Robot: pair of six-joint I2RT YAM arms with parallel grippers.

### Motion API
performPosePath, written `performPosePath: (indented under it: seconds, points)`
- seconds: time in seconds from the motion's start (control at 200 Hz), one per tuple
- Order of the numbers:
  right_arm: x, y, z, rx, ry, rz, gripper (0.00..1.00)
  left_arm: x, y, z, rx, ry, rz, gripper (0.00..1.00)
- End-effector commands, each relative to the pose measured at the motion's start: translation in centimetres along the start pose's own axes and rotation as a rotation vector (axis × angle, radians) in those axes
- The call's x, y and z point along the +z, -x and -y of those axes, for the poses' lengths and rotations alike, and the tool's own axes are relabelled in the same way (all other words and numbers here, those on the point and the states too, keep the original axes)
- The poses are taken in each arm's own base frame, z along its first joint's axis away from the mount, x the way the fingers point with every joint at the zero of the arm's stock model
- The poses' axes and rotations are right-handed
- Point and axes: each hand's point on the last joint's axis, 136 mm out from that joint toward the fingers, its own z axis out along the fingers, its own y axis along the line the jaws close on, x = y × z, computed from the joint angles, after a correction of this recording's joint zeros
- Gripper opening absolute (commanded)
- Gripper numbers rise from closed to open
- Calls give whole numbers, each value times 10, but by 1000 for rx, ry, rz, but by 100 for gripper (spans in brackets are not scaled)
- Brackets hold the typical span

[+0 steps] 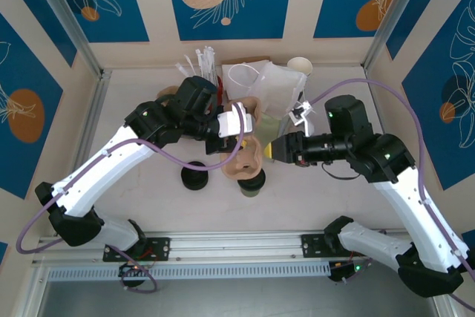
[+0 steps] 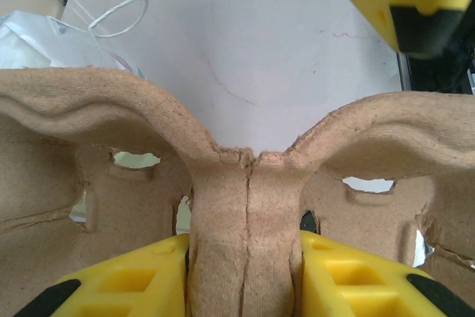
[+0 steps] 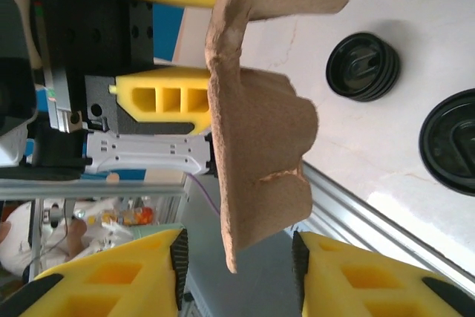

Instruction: Pack the takeout coffee

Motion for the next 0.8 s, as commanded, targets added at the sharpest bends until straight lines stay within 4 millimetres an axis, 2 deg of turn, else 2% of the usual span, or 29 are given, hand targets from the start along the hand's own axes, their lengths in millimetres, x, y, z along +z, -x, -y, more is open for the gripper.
performPosePath:
  seconds: [0.0, 0.23, 0.405, 0.605, 0.795]
  points:
    - [-22, 8, 7, -21, -79, 91, 44, -1, 9, -4, -4, 21, 25, 36]
    - [-56, 65, 52, -23, -386, 345, 48, -7, 16, -28, -66, 138, 39, 36]
    - [-74, 112, 87, 8, -587, 443, 51, -8, 25, -34, -82, 157, 74, 37]
    - [-69, 152, 124, 72, -666, 450, 52, -6, 38, -40, -104, 144, 96, 37]
    - [-53, 176, 152, 139, -671, 410, 52, -3, 52, -53, -116, 154, 118, 37]
